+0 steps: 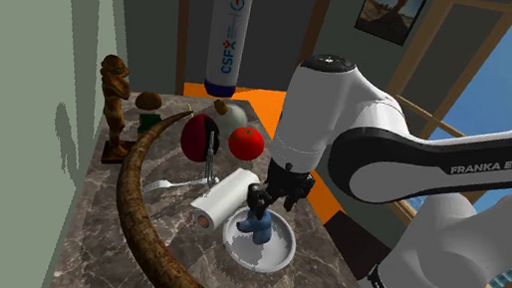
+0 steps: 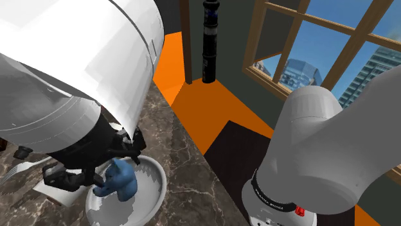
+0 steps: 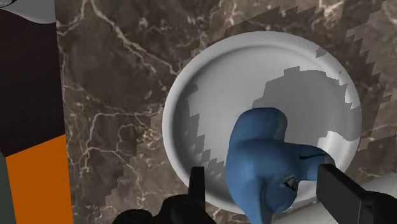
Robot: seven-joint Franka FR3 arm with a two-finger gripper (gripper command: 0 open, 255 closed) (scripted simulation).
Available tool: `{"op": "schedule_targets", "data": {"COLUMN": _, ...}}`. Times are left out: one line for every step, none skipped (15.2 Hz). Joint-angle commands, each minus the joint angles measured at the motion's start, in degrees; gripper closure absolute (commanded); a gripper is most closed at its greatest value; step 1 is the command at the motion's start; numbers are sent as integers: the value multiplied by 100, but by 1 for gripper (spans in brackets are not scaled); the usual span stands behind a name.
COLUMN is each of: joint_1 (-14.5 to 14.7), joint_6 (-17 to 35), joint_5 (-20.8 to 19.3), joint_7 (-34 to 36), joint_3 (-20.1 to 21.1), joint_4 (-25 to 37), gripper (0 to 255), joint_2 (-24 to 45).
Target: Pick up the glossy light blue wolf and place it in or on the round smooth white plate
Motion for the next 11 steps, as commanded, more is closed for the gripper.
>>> {"op": "schedule_targets", "data": {"joint_1": 0, "joint_6": -6, "joint_5": 0, "joint_7": -5, "joint_3": -2, "joint_4": -6, "gripper": 0, "joint_2": 4}}
{"op": "schedule_targets", "data": {"joint_1": -1, "joint_6": -7, "joint_5": 0, "joint_7": -5, "joint_3": -3, "joint_4": -4, "gripper": 0, "joint_2": 4}}
{"op": "schedule_targets", "data": {"joint_1": -1, "joint_6": -6, "joint_5": 0, "joint_7": -5, "joint_3": -2, "joint_4": -6, "gripper": 0, "joint_2": 4}}
{"op": "schedule_targets", "data": {"joint_1": 2, "joint_6": 19, "joint_5": 5, "joint_7": 4, "joint_3": 9, "joint_4": -21, "gripper": 0, "joint_2": 13}}
{"op": "schedule_targets", "data": {"joint_1": 6, "joint_6": -194, "joint_5": -9, "joint_7": -1, "joint_3": -30, "joint_4": 133, "gripper": 0, "joint_2": -48}}
{"op": "schedule_targets", "data": {"joint_1": 7, "joint_6": -403, "joint_5": -25, "joint_7": -3, "joint_3": -67, "joint_4": 294, "gripper": 0, "joint_2": -98}}
{"op": "schedule_targets", "data": {"joint_1": 5, "joint_6": -607, "joint_5": -42, "joint_7": -4, "joint_3": -101, "joint_4": 460, "gripper": 0, "joint_2": -137}}
{"op": "schedule_targets", "data": {"joint_1": 3, "joint_6": -766, "joint_5": -57, "joint_7": -3, "joint_3": -127, "joint_4": 596, "gripper": 0, "joint_2": -161}}
{"op": "schedule_targets", "data": {"joint_1": 3, "joint_6": -766, "joint_5": -57, "joint_7": -3, "joint_3": -127, "joint_4": 596, "gripper": 0, "joint_2": -161}}
{"op": "schedule_targets", "data": {"joint_1": 4, "joint_6": -766, "joint_5": -57, "joint_7": -3, "joint_3": -127, "joint_4": 596, "gripper": 0, "joint_2": -161}}
{"op": "schedule_targets", "data": {"joint_1": 3, "joint_6": -766, "joint_5": -57, "joint_7": -3, "joint_3": -127, "joint_4": 596, "gripper": 0, "joint_2": -161}}
